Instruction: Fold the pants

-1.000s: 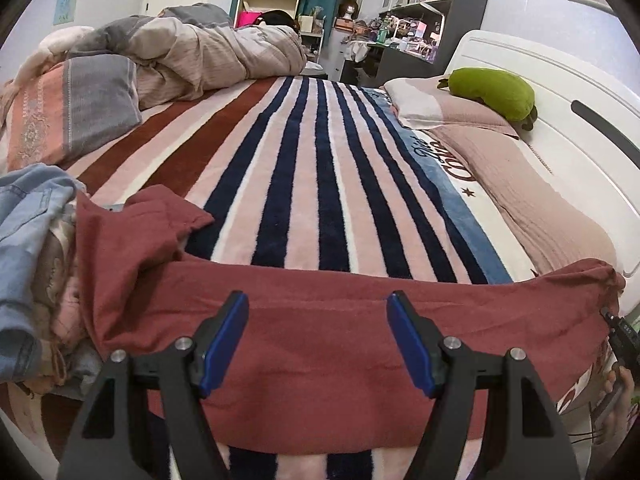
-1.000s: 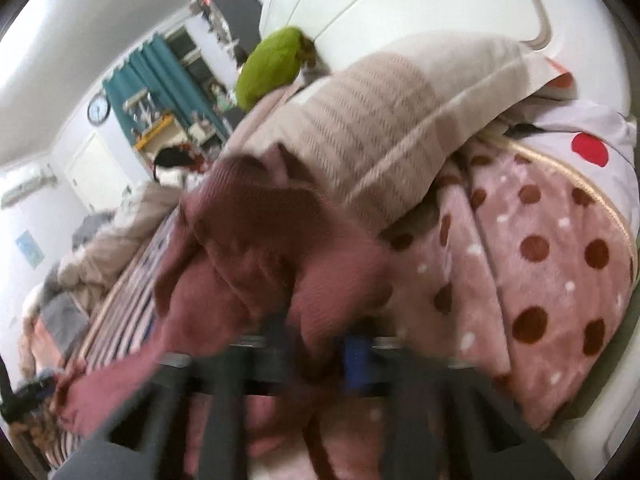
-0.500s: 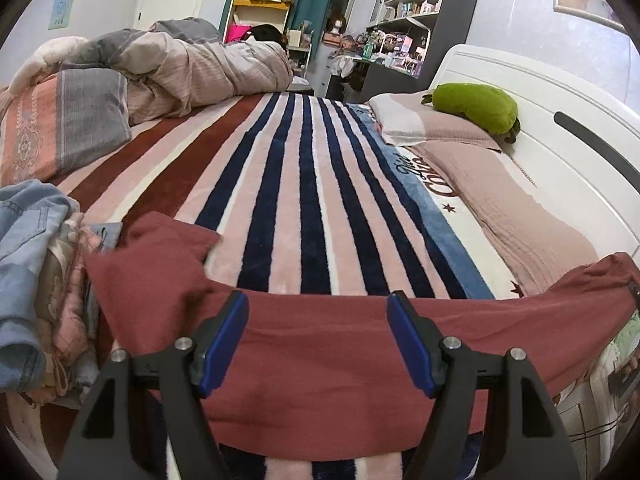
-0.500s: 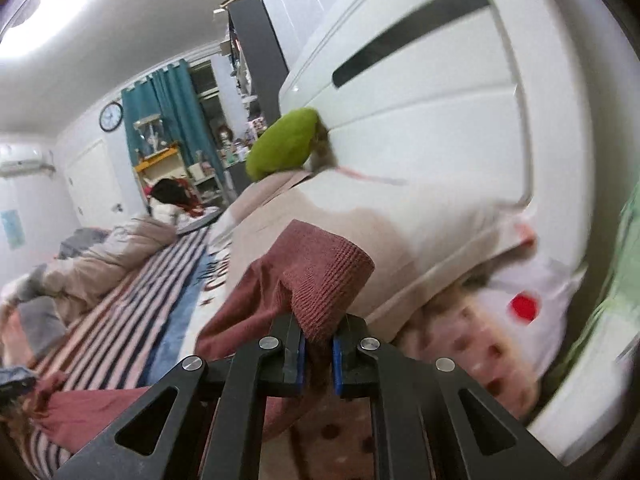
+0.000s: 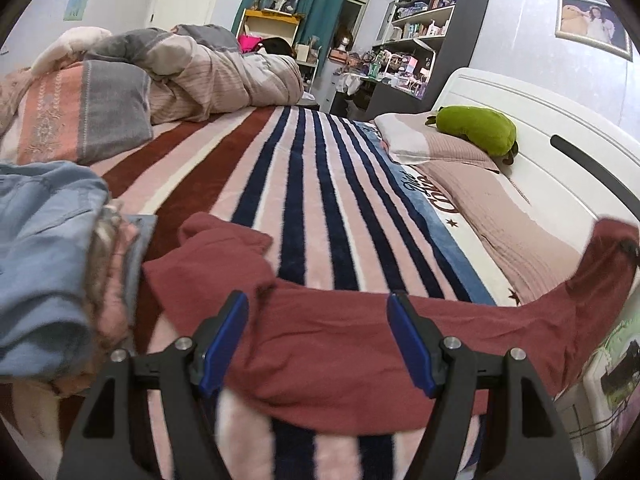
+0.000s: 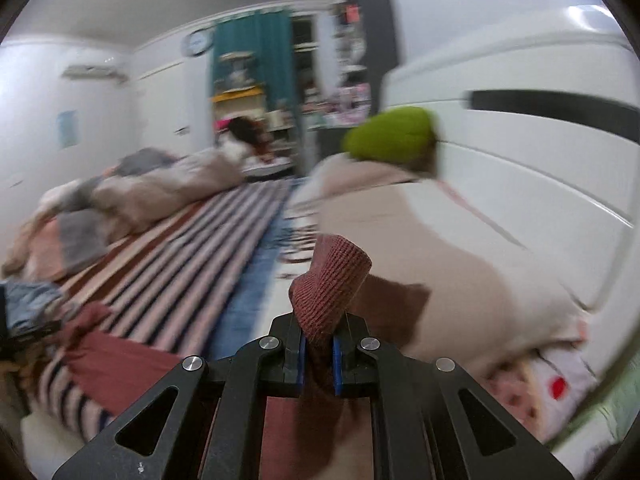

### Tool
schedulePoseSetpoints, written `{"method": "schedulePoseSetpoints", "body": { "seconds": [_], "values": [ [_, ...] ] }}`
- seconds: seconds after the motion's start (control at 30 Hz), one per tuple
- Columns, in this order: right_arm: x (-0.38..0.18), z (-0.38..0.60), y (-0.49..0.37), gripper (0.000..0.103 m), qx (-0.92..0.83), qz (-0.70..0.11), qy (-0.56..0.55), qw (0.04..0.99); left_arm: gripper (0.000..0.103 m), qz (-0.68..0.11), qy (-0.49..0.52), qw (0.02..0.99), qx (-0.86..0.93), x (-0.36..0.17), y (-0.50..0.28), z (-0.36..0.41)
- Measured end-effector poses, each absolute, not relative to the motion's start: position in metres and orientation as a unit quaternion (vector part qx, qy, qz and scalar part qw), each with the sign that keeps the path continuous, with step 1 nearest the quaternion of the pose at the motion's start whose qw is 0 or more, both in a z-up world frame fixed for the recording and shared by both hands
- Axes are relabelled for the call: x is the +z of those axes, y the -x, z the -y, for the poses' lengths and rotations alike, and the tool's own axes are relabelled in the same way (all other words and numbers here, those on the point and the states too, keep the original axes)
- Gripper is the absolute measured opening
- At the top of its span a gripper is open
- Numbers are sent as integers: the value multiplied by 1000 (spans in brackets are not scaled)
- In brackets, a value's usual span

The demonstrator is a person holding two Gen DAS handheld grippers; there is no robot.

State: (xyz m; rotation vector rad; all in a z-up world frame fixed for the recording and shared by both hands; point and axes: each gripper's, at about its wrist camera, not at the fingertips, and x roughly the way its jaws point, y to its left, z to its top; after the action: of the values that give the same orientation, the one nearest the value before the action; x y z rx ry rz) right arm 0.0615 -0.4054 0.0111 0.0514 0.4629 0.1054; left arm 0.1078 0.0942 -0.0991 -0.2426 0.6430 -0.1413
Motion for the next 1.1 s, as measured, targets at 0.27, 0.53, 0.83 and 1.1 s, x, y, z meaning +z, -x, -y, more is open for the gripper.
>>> {"method": "schedulePoseSetpoints", "body": {
  "seconds": [0.27,0.53,0.83,1.1],
  "values": [
    [-27,244,-118,4,201,-310,19,929,69,-297,119,945,-70,-104,-74,-129],
    [-149,146,-138,9,297,-477,67,824,74,-303,135,938,-101,-115,-68,-137],
    [-141,155,-111,43,344,-488,60,800,76,-330,124,916,-191,-123,-99,-76],
    [-113,236,-94,48,265,-423,13,866,76,-382,154,872,-266,-146,-133,0]
  ]
}}
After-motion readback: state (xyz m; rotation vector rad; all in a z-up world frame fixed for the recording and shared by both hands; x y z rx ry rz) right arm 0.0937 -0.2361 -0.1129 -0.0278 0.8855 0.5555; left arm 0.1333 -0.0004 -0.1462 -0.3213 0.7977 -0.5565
